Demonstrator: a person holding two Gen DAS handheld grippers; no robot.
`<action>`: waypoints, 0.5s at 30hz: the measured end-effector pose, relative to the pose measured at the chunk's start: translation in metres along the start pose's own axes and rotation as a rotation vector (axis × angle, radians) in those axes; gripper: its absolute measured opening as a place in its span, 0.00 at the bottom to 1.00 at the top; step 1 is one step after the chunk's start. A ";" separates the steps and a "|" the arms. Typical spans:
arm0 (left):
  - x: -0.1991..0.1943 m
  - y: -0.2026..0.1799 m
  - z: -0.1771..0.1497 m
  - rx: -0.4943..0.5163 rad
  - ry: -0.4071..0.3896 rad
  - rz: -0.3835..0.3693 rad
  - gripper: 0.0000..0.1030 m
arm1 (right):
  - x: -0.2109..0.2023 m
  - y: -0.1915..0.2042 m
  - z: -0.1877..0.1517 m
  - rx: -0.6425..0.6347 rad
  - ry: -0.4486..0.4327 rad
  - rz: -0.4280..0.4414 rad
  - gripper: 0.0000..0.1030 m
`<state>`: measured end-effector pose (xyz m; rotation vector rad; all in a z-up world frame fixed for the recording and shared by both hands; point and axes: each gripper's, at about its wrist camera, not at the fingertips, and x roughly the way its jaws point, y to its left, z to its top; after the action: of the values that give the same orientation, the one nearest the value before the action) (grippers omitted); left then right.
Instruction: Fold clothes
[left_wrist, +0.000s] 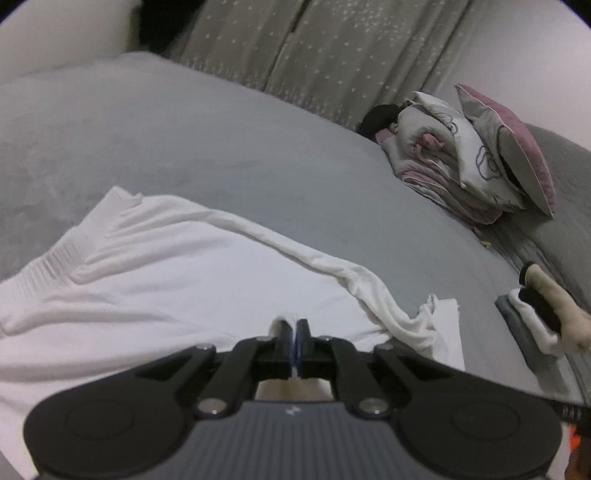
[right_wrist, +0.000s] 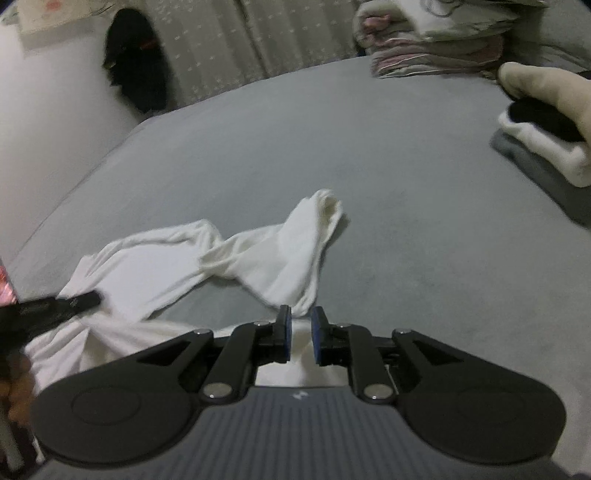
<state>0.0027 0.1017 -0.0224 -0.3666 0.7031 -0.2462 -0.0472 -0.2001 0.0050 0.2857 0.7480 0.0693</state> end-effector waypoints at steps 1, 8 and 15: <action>-0.001 -0.001 0.000 0.006 0.009 -0.010 0.02 | -0.002 0.002 -0.003 -0.019 0.009 0.006 0.16; -0.015 -0.017 -0.012 0.114 0.052 -0.076 0.15 | -0.010 0.013 -0.030 -0.105 0.061 0.036 0.21; -0.019 -0.030 -0.021 0.180 0.086 -0.110 0.27 | -0.013 0.024 -0.052 -0.217 0.048 0.036 0.48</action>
<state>-0.0286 0.0758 -0.0142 -0.2240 0.7402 -0.4285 -0.0907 -0.1673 -0.0160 0.0913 0.7763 0.1908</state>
